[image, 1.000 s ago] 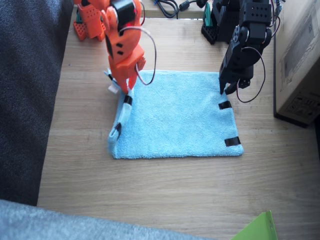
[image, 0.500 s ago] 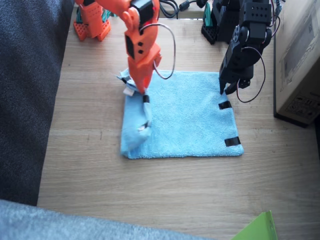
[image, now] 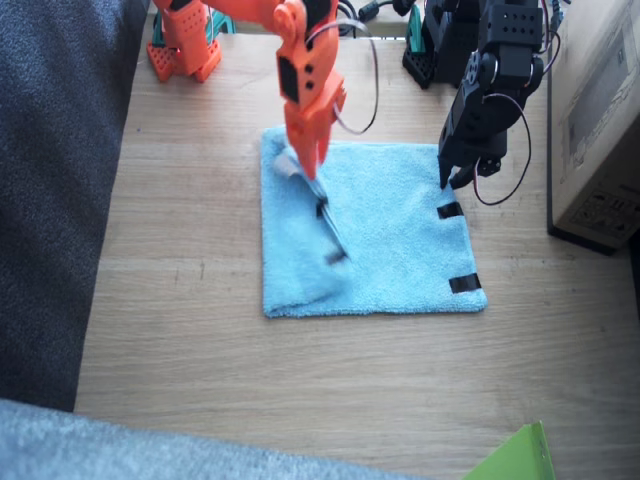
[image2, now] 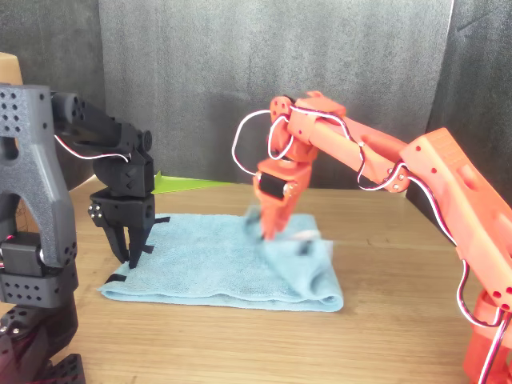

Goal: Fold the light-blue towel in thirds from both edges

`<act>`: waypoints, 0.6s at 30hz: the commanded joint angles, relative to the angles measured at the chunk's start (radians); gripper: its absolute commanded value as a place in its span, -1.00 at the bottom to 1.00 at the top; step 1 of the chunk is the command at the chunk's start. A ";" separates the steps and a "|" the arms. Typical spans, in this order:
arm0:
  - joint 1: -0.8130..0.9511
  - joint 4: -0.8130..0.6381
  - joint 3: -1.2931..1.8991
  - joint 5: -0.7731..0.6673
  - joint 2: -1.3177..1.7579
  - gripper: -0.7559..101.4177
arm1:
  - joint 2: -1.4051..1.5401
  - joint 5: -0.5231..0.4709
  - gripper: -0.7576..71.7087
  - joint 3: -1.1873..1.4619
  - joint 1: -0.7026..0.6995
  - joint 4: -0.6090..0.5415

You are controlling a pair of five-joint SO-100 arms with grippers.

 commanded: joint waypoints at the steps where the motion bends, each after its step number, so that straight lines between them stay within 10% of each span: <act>1: 0.017 -0.003 0.011 0.000 0.032 -0.99 | 0.080 -0.005 -0.15 -0.029 0.021 0.008; 18: -0.026 0.028 -0.025 -0.008 0.124 -0.99 | 0.199 0.037 -0.26 0.176 -0.390 0.008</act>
